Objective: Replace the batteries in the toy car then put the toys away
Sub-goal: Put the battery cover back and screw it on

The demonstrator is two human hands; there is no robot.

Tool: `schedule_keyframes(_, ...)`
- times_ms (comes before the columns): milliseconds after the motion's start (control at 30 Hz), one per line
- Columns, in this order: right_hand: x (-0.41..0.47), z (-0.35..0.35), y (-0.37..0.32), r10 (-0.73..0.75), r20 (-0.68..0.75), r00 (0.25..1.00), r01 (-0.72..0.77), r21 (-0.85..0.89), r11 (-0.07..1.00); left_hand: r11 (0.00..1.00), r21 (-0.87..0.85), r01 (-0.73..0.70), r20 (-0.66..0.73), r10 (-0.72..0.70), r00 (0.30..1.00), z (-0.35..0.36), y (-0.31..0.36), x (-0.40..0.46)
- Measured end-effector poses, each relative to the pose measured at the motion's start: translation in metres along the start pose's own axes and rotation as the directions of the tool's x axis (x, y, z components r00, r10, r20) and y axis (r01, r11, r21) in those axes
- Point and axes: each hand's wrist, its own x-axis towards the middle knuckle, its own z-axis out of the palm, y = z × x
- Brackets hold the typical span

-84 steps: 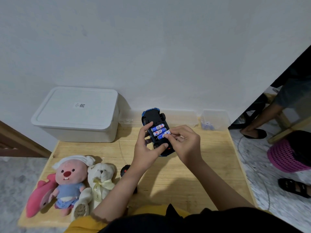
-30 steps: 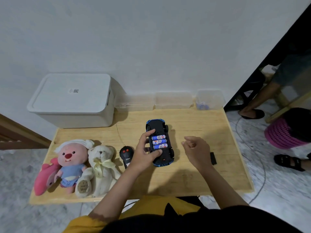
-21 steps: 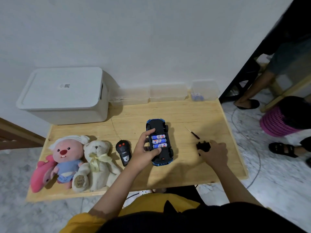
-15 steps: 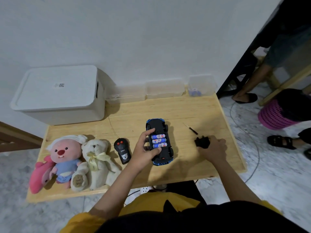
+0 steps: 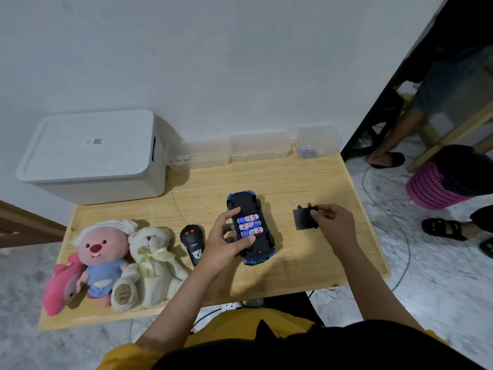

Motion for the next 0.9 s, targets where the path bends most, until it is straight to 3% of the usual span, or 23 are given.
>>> schedule_keyframes(167, -0.015, 0.011, -0.040, -0.133, 0.109, 0.985, 0.110, 0.195, 0.975, 1.000, -0.012, -0.029, 0.002, 0.029, 1.000, -0.004, 0.006, 0.005)
schedule_keyframes(400, -0.029, 0.033, -0.080, -0.165, 0.255, 0.953, 0.118, 0.190, 0.975, 0.992, -0.029, -0.124, 0.025, 0.125, 0.992, -0.012, 0.022, 0.011)
schedule_keyframes(900, -0.016, 0.073, -0.120, -0.238, 0.433, 0.869, 0.170, 0.190, 0.967, 0.979, -0.097, -0.182, 0.117, 0.192, 0.974, -0.034, 0.055, 0.038)
